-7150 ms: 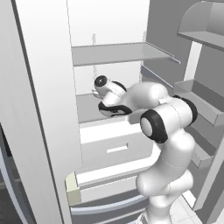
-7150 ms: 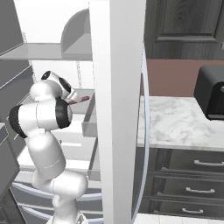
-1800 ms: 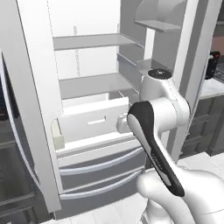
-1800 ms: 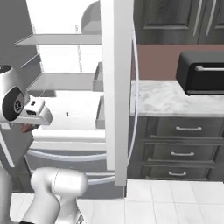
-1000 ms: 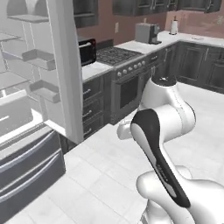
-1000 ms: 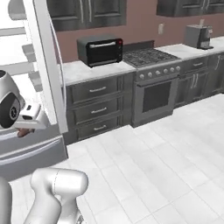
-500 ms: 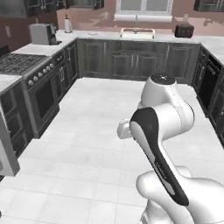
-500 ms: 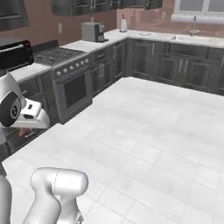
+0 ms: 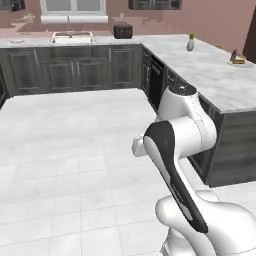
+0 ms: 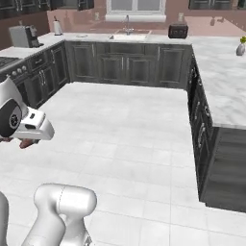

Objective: Move the hot dog bun to the plate on the dining table and place the condiment next to that plate. Then navigate to the fridge and take the sausage and place it on the plate as well.

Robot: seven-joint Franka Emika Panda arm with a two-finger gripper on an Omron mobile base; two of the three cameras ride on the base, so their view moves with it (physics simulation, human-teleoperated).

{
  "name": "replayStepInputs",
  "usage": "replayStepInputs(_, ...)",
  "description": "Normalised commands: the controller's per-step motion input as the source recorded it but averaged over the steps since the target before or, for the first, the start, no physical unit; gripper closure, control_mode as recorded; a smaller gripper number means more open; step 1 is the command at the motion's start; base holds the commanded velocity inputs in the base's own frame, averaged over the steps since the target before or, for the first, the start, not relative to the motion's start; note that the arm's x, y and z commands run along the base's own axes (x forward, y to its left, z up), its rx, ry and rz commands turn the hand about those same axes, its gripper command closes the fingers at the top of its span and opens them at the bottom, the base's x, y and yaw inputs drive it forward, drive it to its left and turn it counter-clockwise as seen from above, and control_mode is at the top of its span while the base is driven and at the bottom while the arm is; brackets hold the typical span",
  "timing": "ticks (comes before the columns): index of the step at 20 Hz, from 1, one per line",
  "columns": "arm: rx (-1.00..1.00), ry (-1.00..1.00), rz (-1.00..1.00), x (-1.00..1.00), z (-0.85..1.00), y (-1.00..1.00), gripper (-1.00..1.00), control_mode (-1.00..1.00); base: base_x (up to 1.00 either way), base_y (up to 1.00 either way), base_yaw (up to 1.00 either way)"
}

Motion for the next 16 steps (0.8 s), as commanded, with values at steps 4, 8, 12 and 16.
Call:
replayStepInputs(4,0.00,0.00,0.00,0.00,0.00,0.00,1.00,1.00,-0.15,-1.00,-0.31)
replayStepInputs(8,0.00,0.00,0.00,0.00,0.00,0.00,1.00,1.00,0.05,-1.00,-0.09)
replayStepInputs(12,0.00,0.00,0.00,0.00,0.00,0.00,1.00,1.00,0.21,-1.00,0.00)
replayStepInputs(16,0.00,0.00,0.00,0.00,0.00,0.00,1.00,1.00,0.38,-1.00,0.00)
